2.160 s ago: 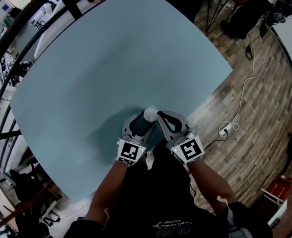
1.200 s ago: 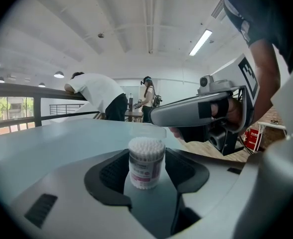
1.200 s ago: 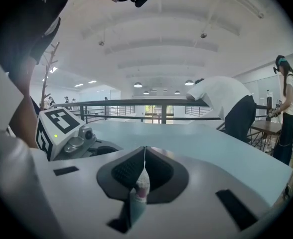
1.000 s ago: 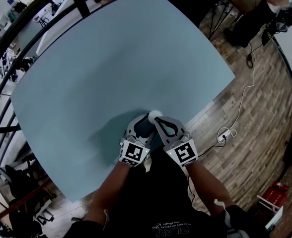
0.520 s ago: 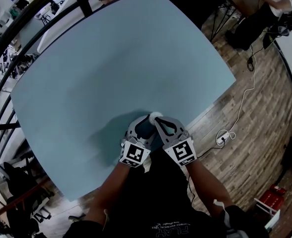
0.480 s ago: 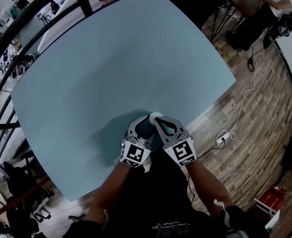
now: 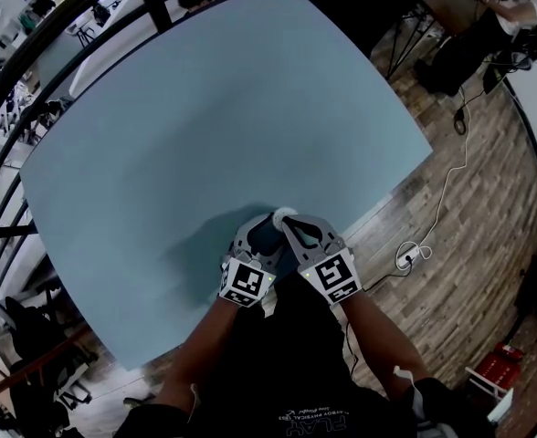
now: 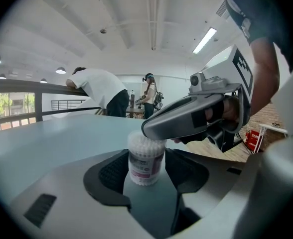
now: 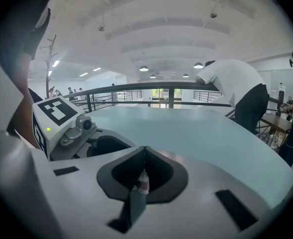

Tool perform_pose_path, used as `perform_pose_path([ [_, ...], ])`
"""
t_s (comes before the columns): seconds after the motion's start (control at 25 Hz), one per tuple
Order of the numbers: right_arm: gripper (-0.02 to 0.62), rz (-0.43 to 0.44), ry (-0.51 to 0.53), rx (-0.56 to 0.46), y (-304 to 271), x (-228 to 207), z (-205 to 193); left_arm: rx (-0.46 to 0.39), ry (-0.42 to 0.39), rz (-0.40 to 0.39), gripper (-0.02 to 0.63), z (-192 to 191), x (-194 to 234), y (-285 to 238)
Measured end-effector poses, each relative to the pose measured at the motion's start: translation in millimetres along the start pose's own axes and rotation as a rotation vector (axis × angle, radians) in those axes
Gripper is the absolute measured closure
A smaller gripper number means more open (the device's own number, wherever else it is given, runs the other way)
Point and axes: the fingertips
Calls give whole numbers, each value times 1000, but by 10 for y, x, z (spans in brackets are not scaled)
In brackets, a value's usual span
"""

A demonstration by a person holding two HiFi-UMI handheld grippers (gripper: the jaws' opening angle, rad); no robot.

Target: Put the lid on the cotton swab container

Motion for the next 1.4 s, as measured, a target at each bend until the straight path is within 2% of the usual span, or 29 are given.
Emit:
perform_pose_path([
  [0.44, 575, -14, -41, -39, 36, -28, 16, -5, 33, -7, 368, 17, 1, 53],
  [0.64, 575, -43, -85, -108, 74, -115, 210, -9, 50, -8, 368, 74, 41, 155],
  [0.92, 575, -59, -65, -144, 39, -88, 419, -26, 60, 11, 370, 181, 75, 336],
  [1.0, 575, -75, -54, -159, 58, -95, 480, -50, 59, 28, 398, 273, 94, 390],
  [1.16, 575, -108, -30, -187, 114, -73, 617, -95, 42, 63, 519, 510, 153, 515],
  [1.28, 575, -114, -13, -206, 130, -46, 730, -130, 37, 91, 579, 699, 217, 570],
  [1.4, 575, -119, 15, -233, 139, -72, 853, -168, 27, 131, 594, 889, 309, 574],
])
Point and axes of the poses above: the fingertips, and each gripper's own axes: y backward along the fingers, x to its left, z out of its top, and after that the axes turned 11 degrees about -x, right-handed
